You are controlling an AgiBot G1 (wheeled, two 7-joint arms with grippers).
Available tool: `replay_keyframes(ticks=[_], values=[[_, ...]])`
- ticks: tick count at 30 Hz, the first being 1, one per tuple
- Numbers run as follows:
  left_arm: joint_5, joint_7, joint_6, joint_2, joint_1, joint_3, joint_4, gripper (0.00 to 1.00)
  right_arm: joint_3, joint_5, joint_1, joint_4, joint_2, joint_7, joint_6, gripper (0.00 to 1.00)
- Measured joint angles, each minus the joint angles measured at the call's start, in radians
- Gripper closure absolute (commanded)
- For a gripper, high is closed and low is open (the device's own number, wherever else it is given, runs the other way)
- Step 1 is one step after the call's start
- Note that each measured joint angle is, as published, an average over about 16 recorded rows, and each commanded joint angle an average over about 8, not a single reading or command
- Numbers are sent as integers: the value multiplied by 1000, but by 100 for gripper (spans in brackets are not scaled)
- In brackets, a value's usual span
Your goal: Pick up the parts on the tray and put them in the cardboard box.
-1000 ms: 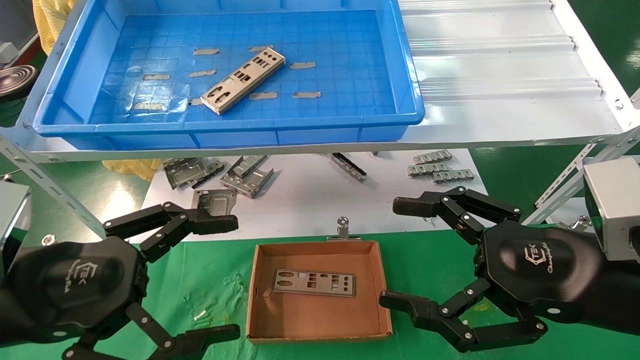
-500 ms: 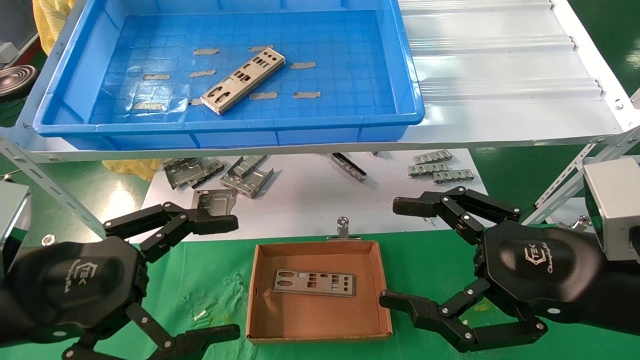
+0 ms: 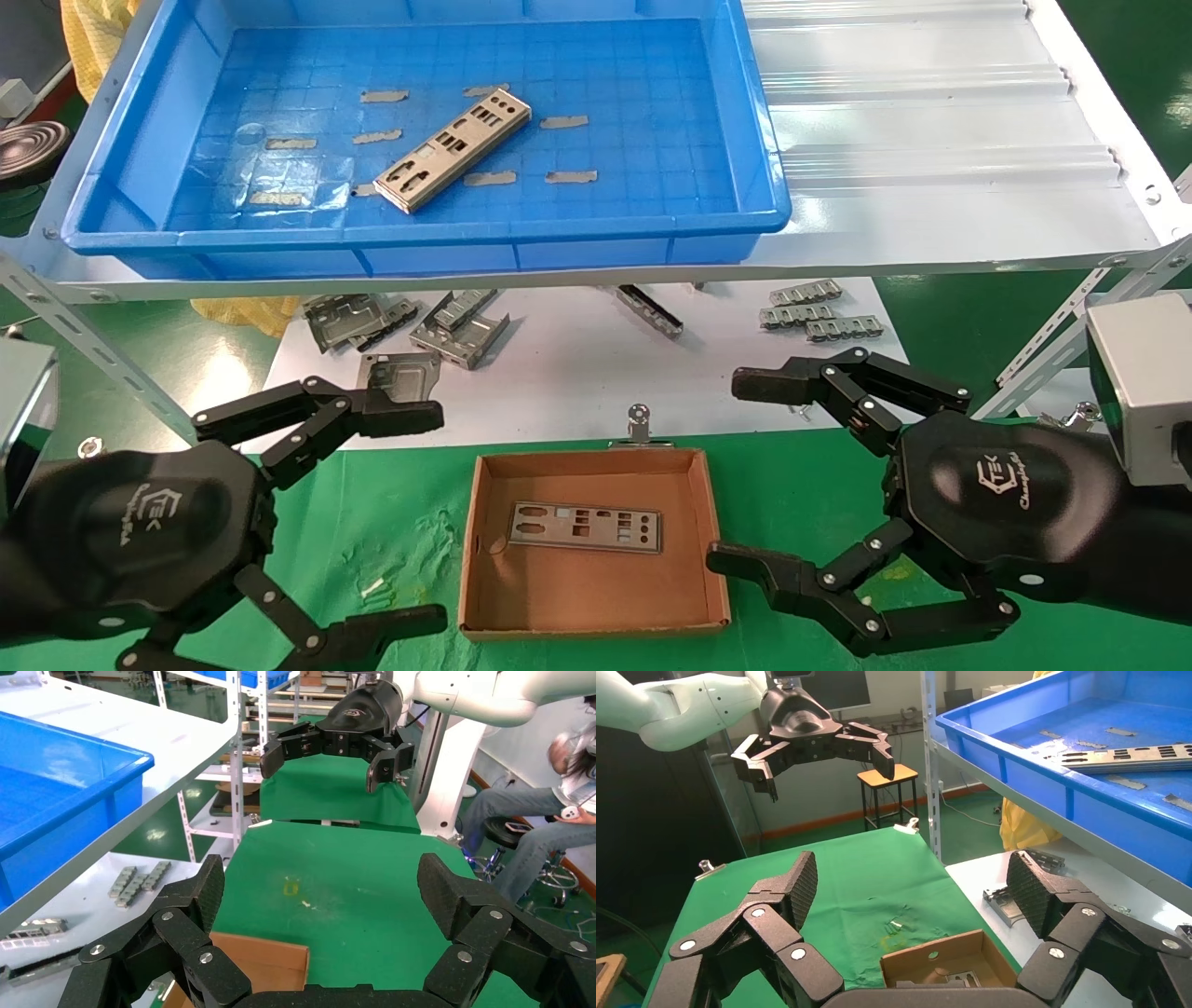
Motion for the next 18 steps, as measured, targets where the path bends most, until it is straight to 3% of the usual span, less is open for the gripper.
replay_keyframes(ticks=[18], values=[[0,0,0,0,0,0,0,0,0,0,0,0,0,0,0,0]])
